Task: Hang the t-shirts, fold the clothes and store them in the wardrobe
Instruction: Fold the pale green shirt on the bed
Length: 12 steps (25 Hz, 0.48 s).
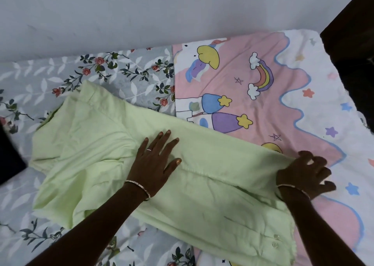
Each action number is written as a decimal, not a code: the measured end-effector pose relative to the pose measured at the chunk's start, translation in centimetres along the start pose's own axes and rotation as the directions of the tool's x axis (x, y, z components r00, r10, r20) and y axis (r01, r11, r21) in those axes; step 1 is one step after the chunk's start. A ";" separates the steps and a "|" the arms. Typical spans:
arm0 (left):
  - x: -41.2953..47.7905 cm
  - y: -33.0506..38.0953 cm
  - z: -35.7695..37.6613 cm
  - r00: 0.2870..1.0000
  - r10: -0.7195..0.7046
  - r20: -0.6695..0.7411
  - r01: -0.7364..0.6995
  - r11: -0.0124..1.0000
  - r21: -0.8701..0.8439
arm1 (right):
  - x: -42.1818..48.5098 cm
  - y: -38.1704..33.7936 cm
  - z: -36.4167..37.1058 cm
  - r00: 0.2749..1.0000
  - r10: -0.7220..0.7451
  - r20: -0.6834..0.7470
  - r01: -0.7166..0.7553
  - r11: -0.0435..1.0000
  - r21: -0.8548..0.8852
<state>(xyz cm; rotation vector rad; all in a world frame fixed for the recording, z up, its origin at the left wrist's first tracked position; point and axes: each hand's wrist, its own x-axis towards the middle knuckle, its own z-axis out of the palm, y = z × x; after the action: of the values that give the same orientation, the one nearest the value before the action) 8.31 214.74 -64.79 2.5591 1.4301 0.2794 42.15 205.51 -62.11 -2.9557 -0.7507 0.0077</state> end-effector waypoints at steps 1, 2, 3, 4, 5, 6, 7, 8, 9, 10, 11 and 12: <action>0.6 -1.1 -0.7 0.998 -0.021 -0.067 0.020 1.000 -0.013 | -1.6 -1.7 0.0 0.993 -0.100 -0.065 0.103 0.994 0.043; 1.4 -2.6 -1.5 0.990 -0.052 -0.131 0.048 0.998 -0.028 | -3.4 -3.6 0.2 0.964 -0.247 -0.097 0.255 0.964 0.080; 2.2 -4.2 -2.5 0.977 -0.089 -0.193 0.081 0.996 -0.047 | -5.2 -5.5 0.5 0.909 -0.403 -0.105 0.414 0.903 0.115; 3.1 -6.1 -3.6 0.958 -0.137 -0.253 0.125 0.990 -0.065 | -6.9 -7.7 0.7 0.840 -0.534 -0.094 0.542 0.824 0.164; 4.0 -8.1 -4.7 0.928 -0.207 -0.310 0.190 0.978 -0.084 | -8.5 -10.0 0.9 0.778 -0.625 -0.067 0.622 0.750 0.224; 4.9 -9.7 -6.0 0.886 -0.294 -0.359 0.275 0.956 -0.104 | -9.7 -12.0 0.9 0.721 -0.692 -0.029 0.670 0.686 0.284; 5.7 -11.4 -7.1 0.835 -0.388 -0.390 0.369 0.921 -0.128 | -10.8 -13.9 1.0 0.661 -0.750 0.020 0.703 0.628 0.335; 6.4 -13.0 -8.2 0.783 -0.480 -0.394 0.458 0.875 -0.155 | -11.8 -15.6 1.2 0.597 -0.798 0.083 0.731 0.583 0.353; 7.1 -14.4 -9.2 0.733 -0.570 -0.370 0.545 0.819 -0.181 | -12.7 -17.0 1.5 0.539 -0.821 0.188 0.744 0.569 0.351; 7.9 -15.6 -9.8 0.686 -0.655 -0.317 0.627 0.753 -0.200 | -13.3 -18.0 1.8 0.494 -0.805 0.329 0.734 0.589 0.339; 8.8 -16.6 -10.4 0.633 -0.738 -0.236 0.711 0.674 -0.200 | -13.7 -18.7 2.1 0.460 -0.760 0.459 0.725 0.620 0.299; 9.6 -17.5 -10.9 0.566 -0.813 -0.137 0.789 0.583 -0.195 | -14.0 -19.1 2.6 0.445 -0.714 0.541 0.730 0.639 0.242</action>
<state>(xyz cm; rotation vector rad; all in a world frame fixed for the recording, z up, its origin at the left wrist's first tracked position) -3.85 232.83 -58.16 1.5406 2.3990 0.4587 20.67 215.77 -63.26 -2.3297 -2.0588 0.9113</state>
